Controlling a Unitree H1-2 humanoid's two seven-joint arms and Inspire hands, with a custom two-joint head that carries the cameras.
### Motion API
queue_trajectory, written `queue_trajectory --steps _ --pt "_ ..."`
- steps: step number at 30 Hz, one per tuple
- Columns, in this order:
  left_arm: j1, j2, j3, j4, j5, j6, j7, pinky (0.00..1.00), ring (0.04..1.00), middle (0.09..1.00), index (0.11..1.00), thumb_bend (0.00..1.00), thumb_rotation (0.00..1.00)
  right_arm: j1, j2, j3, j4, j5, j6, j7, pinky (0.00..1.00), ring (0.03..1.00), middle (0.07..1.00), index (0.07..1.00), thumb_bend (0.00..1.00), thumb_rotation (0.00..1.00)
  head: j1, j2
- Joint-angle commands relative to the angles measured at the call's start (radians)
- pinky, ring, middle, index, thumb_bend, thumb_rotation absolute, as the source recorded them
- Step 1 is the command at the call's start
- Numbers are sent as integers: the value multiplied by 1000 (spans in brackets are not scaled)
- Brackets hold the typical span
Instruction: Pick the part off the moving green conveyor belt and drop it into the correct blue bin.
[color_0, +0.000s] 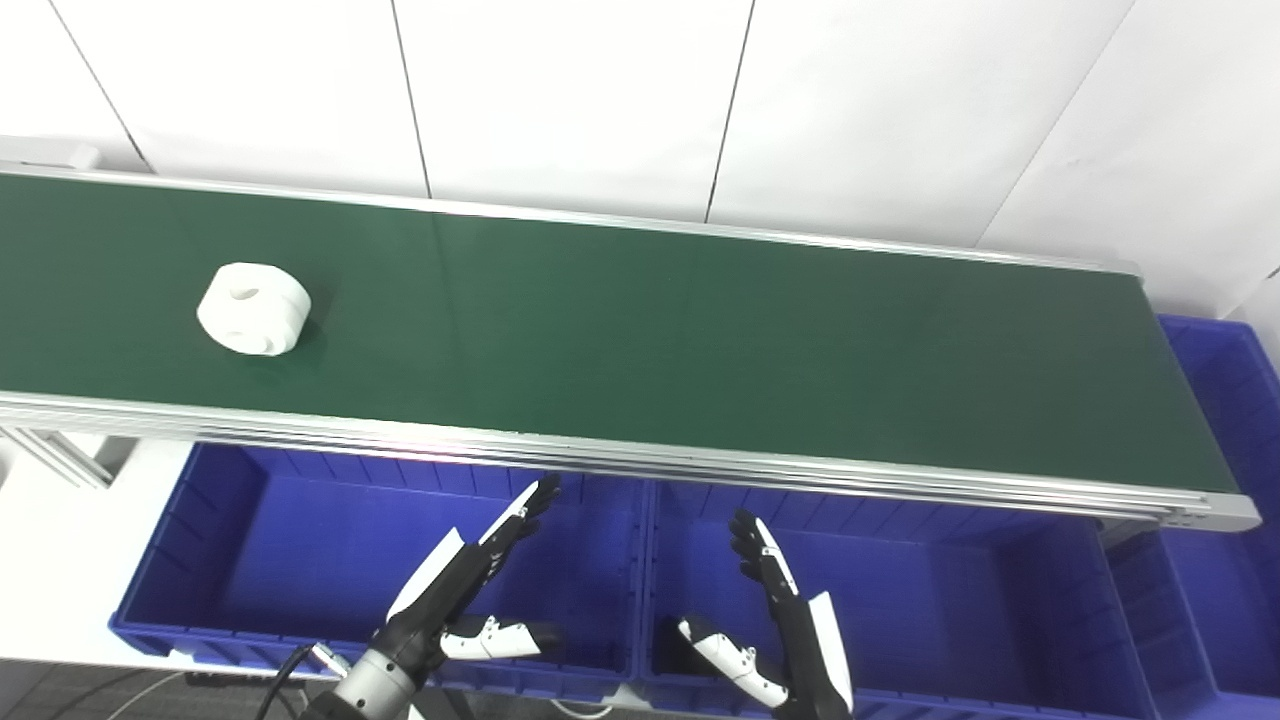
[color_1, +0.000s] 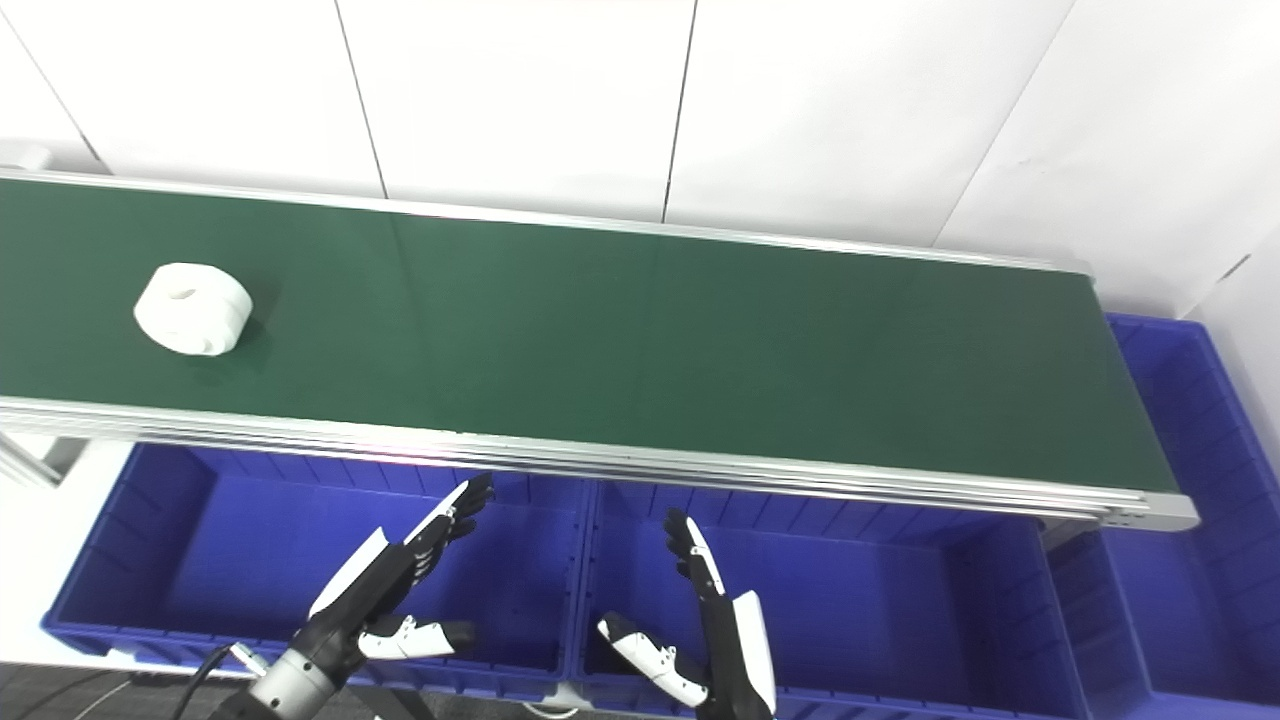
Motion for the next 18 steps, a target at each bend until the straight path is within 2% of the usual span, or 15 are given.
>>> queue_trajectory --steps 1,10,18 --pt "-1 -12 -5 -24 3 -42 22 969 1000 1000 1000 749 646 4 -6 0 -34 12 -58 -1 883 911 921 947 820 630 15 -5" --pt "4 -12 -20 -12 -14 -44 40 962 1000 1000 1000 765 602 -1 -14 7 -22 38 -58 -5 884 914 927 951 813 627 44 -27" --pt "-4 8 -40 3 -2 -44 61 926 1000 1000 1000 776 634 -17 -21 35 8 27 -58 -54 886 917 938 959 803 617 53 -65"
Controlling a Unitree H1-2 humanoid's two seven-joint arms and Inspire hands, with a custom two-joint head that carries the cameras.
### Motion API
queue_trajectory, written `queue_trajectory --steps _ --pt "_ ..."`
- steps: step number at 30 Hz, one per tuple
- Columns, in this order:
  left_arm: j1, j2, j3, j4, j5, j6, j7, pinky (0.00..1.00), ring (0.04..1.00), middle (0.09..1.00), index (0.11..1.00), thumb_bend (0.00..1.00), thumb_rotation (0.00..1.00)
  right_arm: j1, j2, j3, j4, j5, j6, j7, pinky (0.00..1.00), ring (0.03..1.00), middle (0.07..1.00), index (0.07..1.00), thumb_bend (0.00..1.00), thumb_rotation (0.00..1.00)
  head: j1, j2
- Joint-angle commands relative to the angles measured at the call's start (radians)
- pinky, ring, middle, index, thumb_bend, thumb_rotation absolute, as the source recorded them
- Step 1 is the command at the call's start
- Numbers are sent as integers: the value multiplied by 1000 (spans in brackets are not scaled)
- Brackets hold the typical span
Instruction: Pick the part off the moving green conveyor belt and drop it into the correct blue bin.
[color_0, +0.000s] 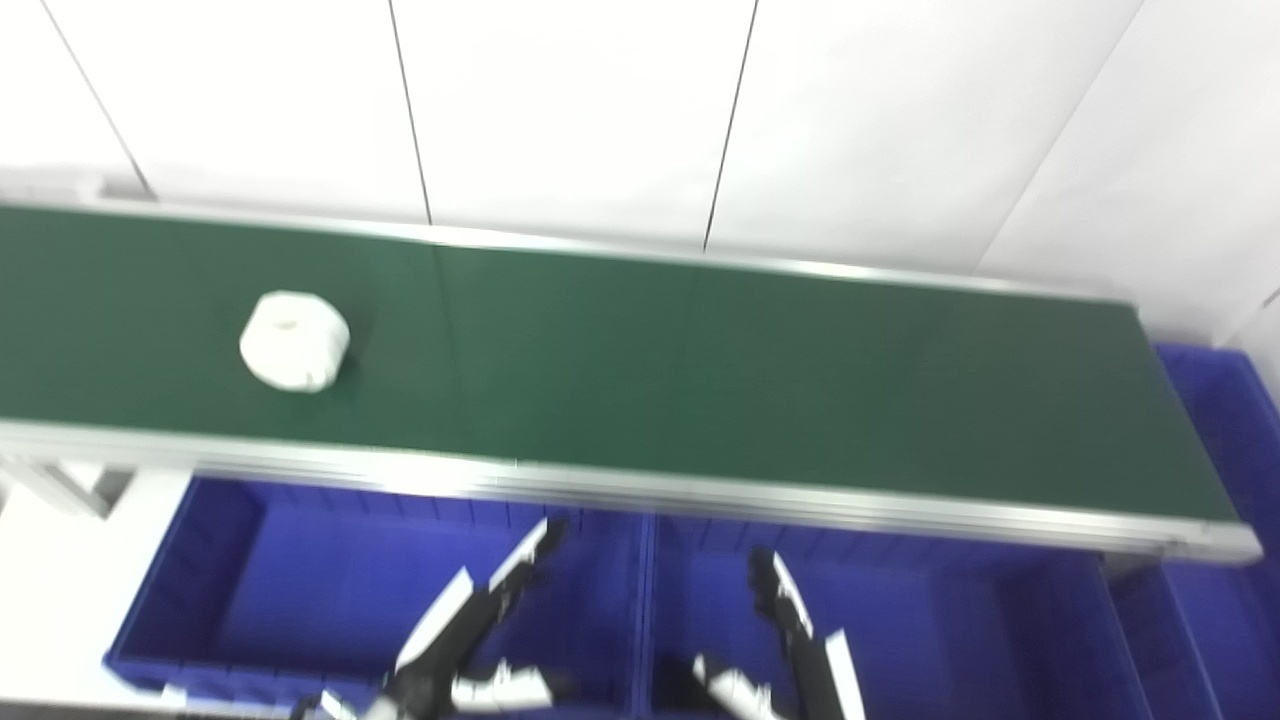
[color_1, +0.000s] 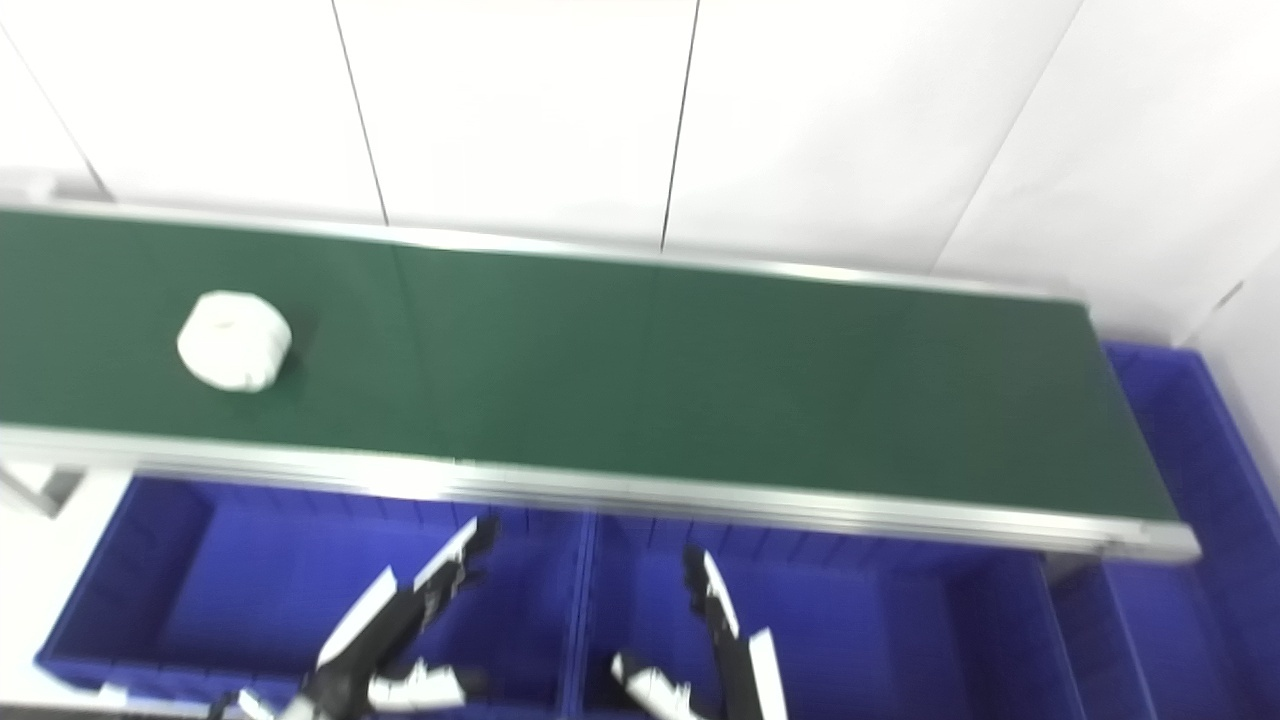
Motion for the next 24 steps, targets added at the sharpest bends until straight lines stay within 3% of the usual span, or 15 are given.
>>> queue_trajectory --steps 1,11,16,24 --pt "-11 1 -1 -11 -19 -42 0 929 1000 1000 1000 783 620 -7 -1 5 -10 -11 -58 -28 883 916 933 957 814 634 6 -2" --pt "-18 6 -13 2 -11 -42 26 904 991 1000 1000 794 597 -18 -14 33 3 -10 -58 -63 891 929 936 966 834 659 67 -20" --pt "-25 15 -28 6 -8 -42 51 875 977 1000 1000 789 597 -26 -22 59 6 -24 -58 -106 905 930 941 972 822 677 73 -7" --pt "-18 12 -22 -16 -12 -42 51 894 984 1000 994 817 574 -24 -30 64 -14 -17 -58 -95 920 941 950 984 824 705 123 39"
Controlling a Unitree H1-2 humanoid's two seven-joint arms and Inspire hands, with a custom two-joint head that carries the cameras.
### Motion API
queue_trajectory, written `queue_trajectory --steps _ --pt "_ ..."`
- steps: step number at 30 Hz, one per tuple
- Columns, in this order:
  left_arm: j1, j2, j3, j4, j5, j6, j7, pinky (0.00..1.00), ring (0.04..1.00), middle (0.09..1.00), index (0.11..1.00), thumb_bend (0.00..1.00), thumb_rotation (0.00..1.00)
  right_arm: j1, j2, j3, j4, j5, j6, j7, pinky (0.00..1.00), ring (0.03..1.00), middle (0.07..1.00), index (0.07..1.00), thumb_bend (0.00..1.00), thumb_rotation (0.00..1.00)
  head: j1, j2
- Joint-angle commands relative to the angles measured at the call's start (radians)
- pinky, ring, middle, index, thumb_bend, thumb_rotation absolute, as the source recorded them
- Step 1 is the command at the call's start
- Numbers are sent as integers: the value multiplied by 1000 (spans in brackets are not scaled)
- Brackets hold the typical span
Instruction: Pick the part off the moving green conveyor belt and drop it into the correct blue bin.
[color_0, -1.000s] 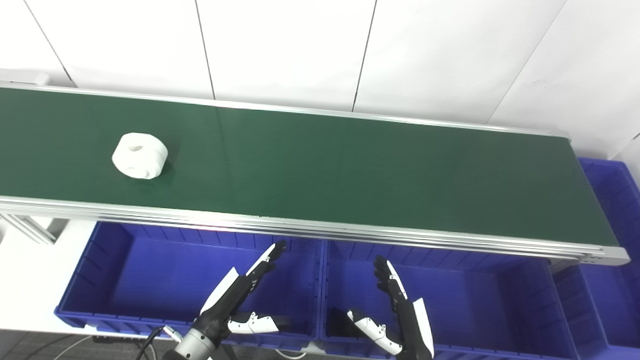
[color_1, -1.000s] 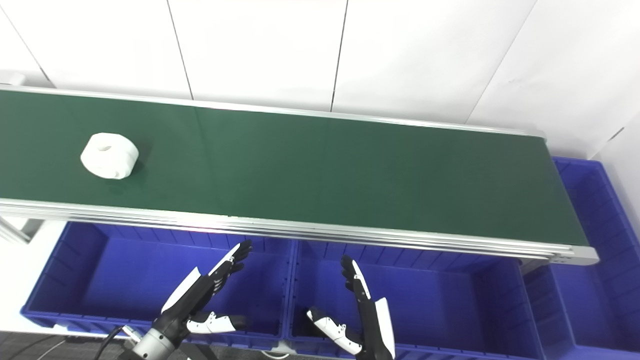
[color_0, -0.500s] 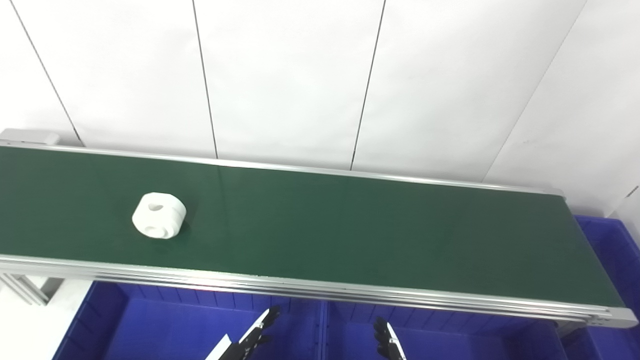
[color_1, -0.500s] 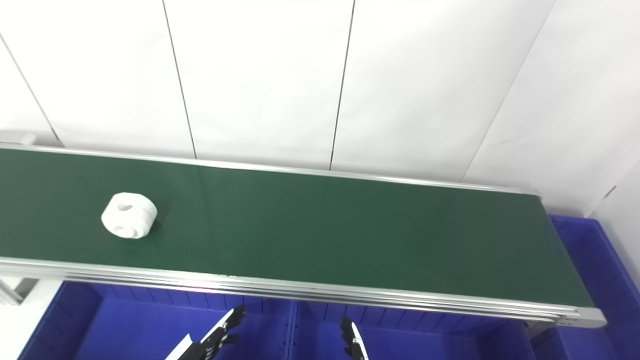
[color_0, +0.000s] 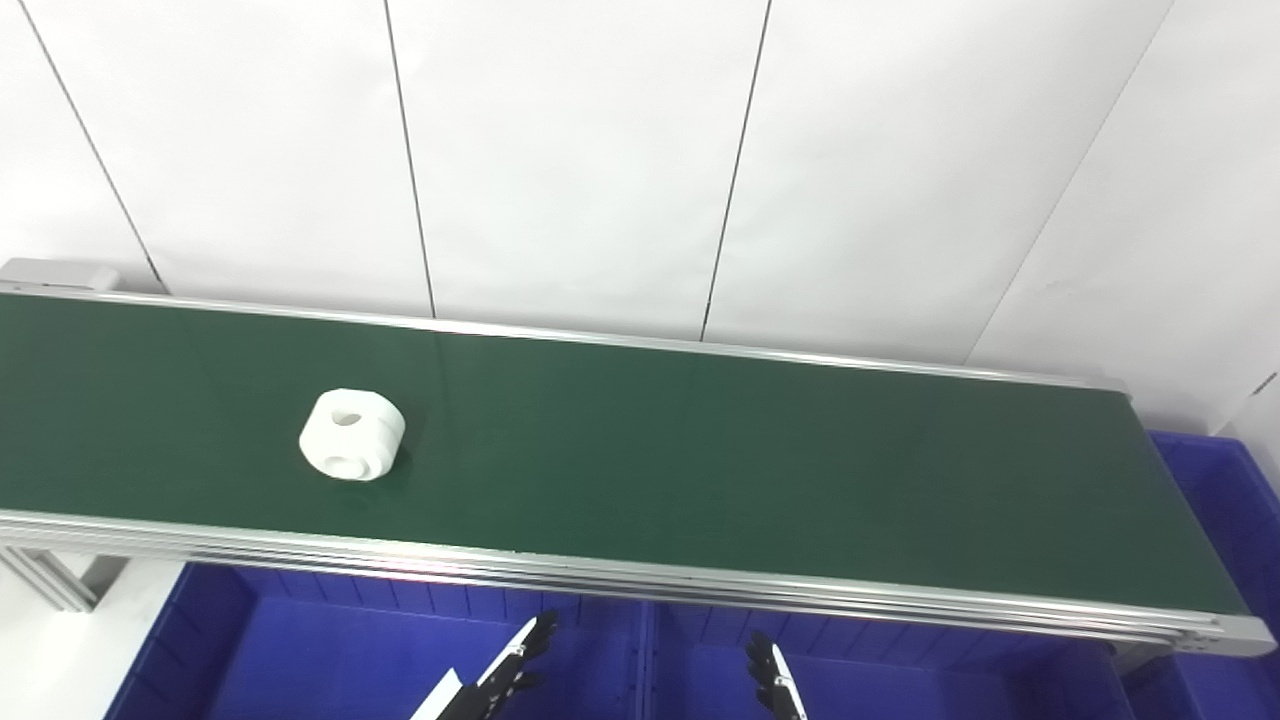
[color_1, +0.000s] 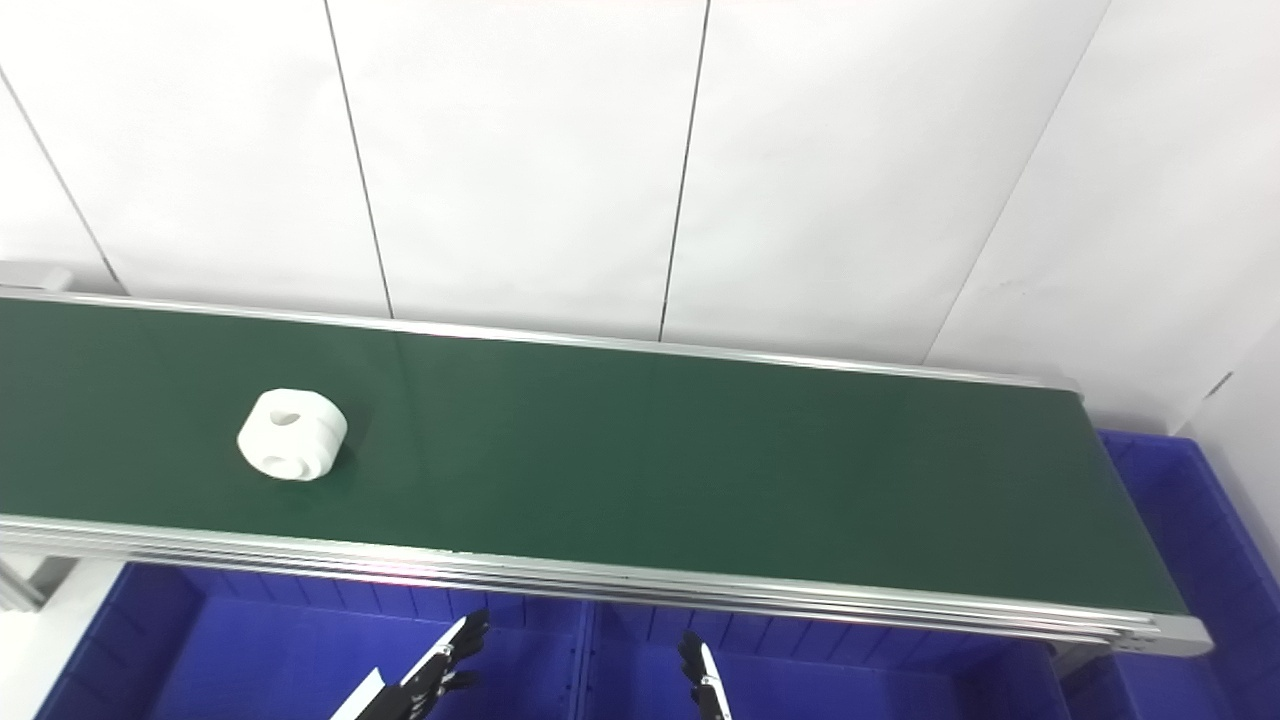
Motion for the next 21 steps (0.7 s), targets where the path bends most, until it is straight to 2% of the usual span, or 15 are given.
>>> queue_trajectory --steps 1,7,8,13,15,20,21 --pt "-9 4 8 -37 -4 -41 6 893 984 1000 995 817 573 -3 -3 -1 -37 -5 -58 -8 917 941 950 986 827 713 8 8" --pt "1 2 18 -66 14 -36 2 875 974 1000 993 811 573 10 -1 -14 -69 2 -58 14 946 962 968 1000 811 740 45 62" --pt "5 -1 22 -77 16 -27 1 880 974 1000 992 817 576 14 0 -18 -76 1 -58 20 954 967 975 1000 813 757 54 81" --pt "13 -14 32 -98 18 -20 -6 892 974 1000 991 805 567 24 -3 -37 -99 16 -58 55 978 979 988 1000 817 782 74 111" --pt "17 -23 31 -113 21 -5 -8 910 983 1000 999 783 578 28 -14 -43 -112 33 -58 70 968 964 977 1000 813 772 89 143" --pt "19 -42 25 -147 51 30 -4 937 999 1000 1000 747 613 39 -20 -80 -140 60 -57 115 945 950 957 986 851 749 104 189" --pt "19 -47 25 -155 60 39 -3 939 1000 1000 1000 745 617 41 -20 -91 -148 64 -56 129 941 948 956 984 855 749 112 211"
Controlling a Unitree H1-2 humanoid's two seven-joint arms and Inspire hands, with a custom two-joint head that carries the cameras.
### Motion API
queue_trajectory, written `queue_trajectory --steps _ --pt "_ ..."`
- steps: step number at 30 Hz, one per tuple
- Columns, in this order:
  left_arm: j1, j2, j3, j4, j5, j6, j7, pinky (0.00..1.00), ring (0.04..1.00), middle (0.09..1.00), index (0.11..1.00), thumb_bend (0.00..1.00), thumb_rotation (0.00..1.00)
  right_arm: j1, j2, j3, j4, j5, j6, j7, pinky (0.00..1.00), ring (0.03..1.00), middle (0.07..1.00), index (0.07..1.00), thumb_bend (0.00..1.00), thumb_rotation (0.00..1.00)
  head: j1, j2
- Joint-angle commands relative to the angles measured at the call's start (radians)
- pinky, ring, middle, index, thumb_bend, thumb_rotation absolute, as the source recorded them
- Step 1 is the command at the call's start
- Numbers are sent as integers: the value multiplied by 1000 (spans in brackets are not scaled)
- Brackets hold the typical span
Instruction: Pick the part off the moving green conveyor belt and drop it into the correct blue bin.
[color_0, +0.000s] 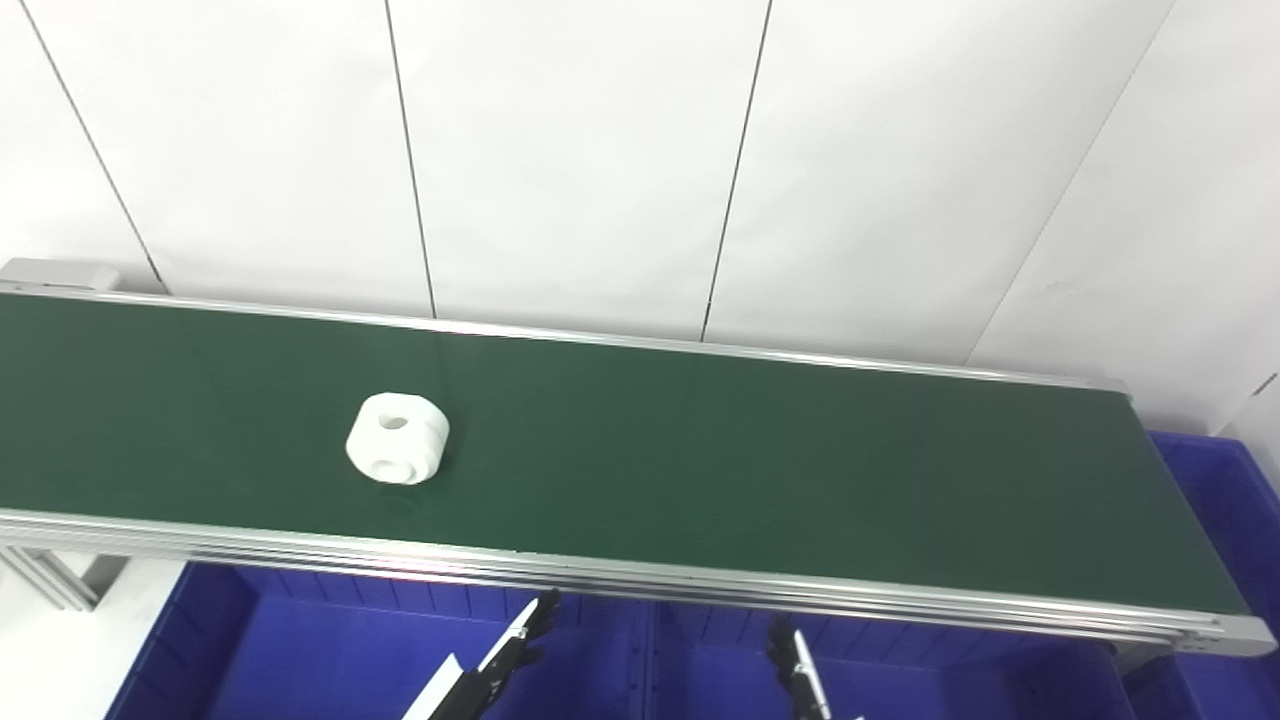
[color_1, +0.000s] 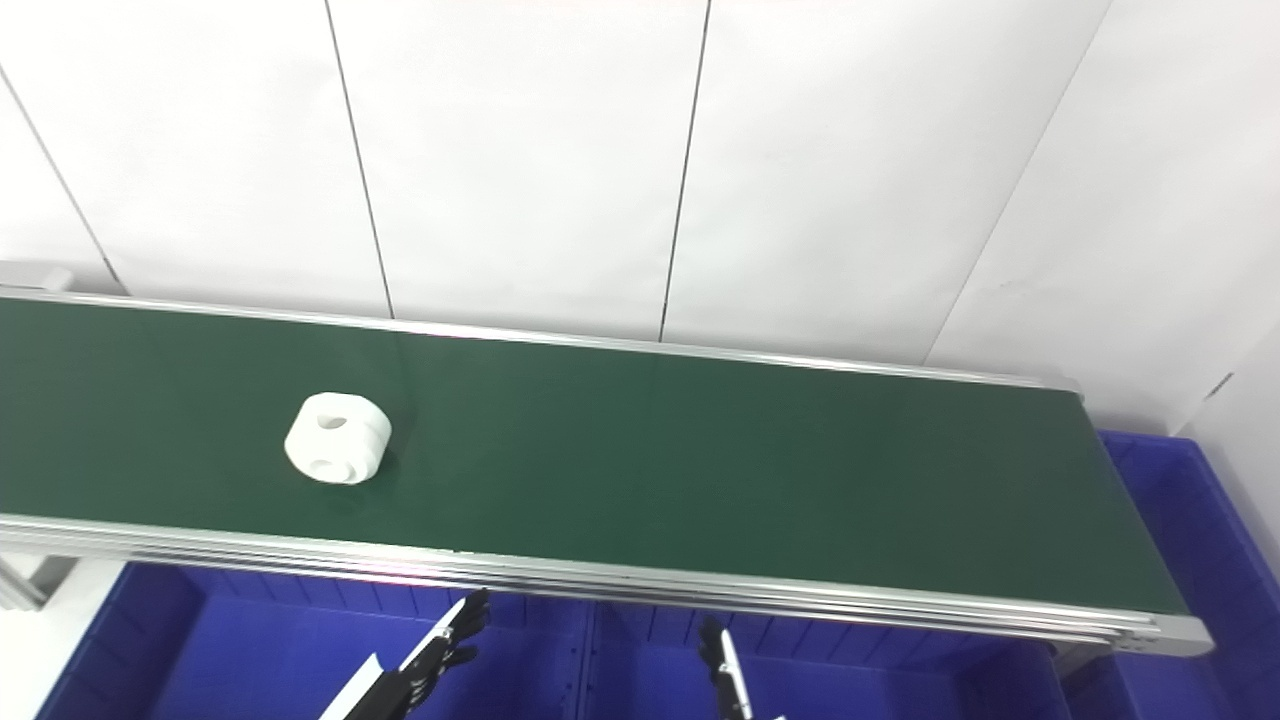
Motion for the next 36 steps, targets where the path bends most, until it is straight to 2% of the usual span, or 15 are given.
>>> queue_trajectory --steps 1,4,7,10,15,16,17,18,19,20,21,22,26,27,36 --pt "-12 -10 -1 -45 20 8 2 940 1000 1000 1000 737 626 5 1 -22 -43 7 -56 34 935 943 953 981 866 749 2 2" --pt "-17 -21 -1 -64 18 33 -5 939 1000 1000 1000 713 616 7 7 -51 -62 20 -53 71 917 925 939 970 868 736 19 33" --pt "-21 -27 -1 -72 20 44 -6 937 1000 1000 1000 711 629 10 15 -76 -79 25 -37 107 924 931 936 967 882 724 26 43" --pt "-30 -32 2 -77 26 56 -3 940 1000 1000 1000 720 640 7 23 -98 -88 13 -33 130 921 931 931 965 881 731 46 88" --pt "-41 -46 13 -93 10 79 0 948 1000 1000 1000 723 665 3 32 -123 -103 32 -20 176 932 937 939 969 842 702 86 88" --pt "-39 -54 17 -93 -2 77 4 951 1000 1000 1000 735 659 3 32 -129 -101 22 -23 180 929 936 942 975 837 717 156 65" --pt "-38 -60 20 -92 -10 75 5 956 1000 1000 1000 741 650 3 32 -134 -98 13 -25 183 925 933 942 978 837 730 156 65" --pt "-36 -70 23 -94 -27 60 8 956 1000 1000 1000 742 649 6 29 -140 -93 20 -34 189 924 933 942 979 837 732 243 32" --pt "-34 -77 24 -96 -37 49 9 975 1000 1000 1000 748 647 8 27 -145 -89 28 -41 195 918 927 939 978 829 721 243 32" --pt "-33 -87 23 -98 -41 33 14 982 1000 1000 1000 750 647 11 18 -146 -82 42 -49 201 916 925 938 977 826 718 306 -4" --pt "-33 -93 23 -99 -43 22 18 985 1000 1000 1000 765 659 13 11 -146 -77 51 -54 207 919 926 939 981 815 716 306 -4" --pt "-32 -97 19 -105 -34 16 20 987 1000 1000 1000 772 665 15 1 -146 -67 50 -57 204 921 927 939 983 809 715 334 -32" --pt "-32 -97 13 -141 26 2 31 972 1000 1000 1000 754 702 11 -34 -126 -24 10 -58 155 923 933 941 979 837 769 353 -74" --pt "-33 -95 16 -147 32 -4 33 972 1000 1000 1000 754 703 9 -39 -119 -12 10 -58 145 923 933 941 979 838 770 355 -99" --pt "-98 -70 74 -292 16 27 19 984 1000 1000 1000 710 691 -13 -72 -35 56 12 -58 42 898 925 940 970 871 771 328 -159"
